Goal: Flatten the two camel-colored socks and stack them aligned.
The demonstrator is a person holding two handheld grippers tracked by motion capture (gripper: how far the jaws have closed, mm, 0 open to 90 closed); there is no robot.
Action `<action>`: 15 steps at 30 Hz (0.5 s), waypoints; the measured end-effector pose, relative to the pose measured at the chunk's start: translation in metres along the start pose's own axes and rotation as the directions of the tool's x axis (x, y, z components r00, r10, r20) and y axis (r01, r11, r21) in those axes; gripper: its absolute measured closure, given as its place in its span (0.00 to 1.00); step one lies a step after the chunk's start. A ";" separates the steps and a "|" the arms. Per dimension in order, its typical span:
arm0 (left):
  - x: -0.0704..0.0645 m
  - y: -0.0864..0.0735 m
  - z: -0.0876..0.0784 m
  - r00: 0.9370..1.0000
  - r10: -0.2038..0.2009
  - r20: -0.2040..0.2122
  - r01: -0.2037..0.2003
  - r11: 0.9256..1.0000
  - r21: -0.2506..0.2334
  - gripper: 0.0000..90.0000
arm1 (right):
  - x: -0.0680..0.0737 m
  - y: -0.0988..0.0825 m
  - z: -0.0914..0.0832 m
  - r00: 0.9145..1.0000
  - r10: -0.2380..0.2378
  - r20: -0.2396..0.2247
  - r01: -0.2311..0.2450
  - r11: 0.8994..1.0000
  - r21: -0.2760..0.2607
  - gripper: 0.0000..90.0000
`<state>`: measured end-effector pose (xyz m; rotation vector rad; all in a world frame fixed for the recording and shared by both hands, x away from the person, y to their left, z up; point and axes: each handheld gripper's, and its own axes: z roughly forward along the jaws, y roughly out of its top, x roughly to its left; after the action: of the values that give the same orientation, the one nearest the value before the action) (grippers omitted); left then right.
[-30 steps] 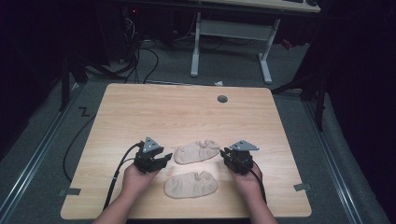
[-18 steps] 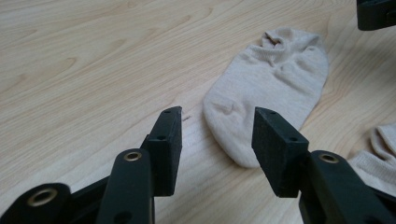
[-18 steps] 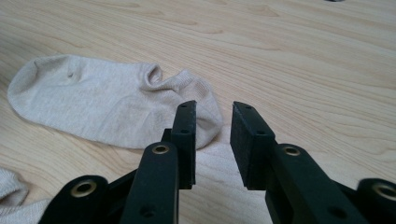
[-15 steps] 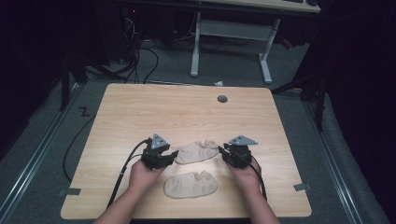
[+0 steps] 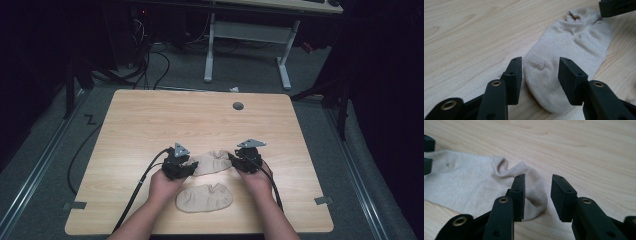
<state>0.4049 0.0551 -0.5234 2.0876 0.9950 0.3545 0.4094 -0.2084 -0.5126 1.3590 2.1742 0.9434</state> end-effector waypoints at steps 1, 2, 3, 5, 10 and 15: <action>0.000 -0.002 -0.001 1.000 0.000 -0.012 0.000 1.000 -0.004 0.64 | 0.000 -0.004 0.004 1.000 0.001 0.003 -0.001 1.000 0.019 0.73; 0.000 -0.002 -0.001 1.000 0.000 -0.012 0.000 1.000 -0.004 0.65 | 0.000 -0.005 0.005 1.000 -0.003 0.003 0.003 1.000 0.021 0.74; 0.002 -0.005 -0.002 1.000 -0.009 -0.014 0.009 1.000 -0.005 0.68 | 0.000 -0.008 0.006 1.000 0.001 0.004 -0.002 1.000 0.026 0.74; 0.005 -0.007 -0.002 1.000 -0.011 -0.007 0.011 1.000 0.010 0.75 | -0.001 -0.011 0.008 1.000 0.010 -0.007 -0.010 1.000 0.027 0.75; 0.006 -0.009 -0.002 1.000 -0.013 0.005 0.013 1.000 0.016 0.91 | -0.001 -0.011 0.008 1.000 0.005 -0.031 -0.005 1.000 0.027 0.83; 0.003 -0.010 -0.001 1.000 0.009 0.000 -0.009 1.000 0.006 0.96 | 0.001 -0.011 0.008 0.999 -0.006 -0.043 0.007 1.000 0.027 0.93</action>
<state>0.4008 0.0618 -0.5305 2.0984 0.9885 0.3568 0.4071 -0.2085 -0.5263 1.3555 2.2295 0.9517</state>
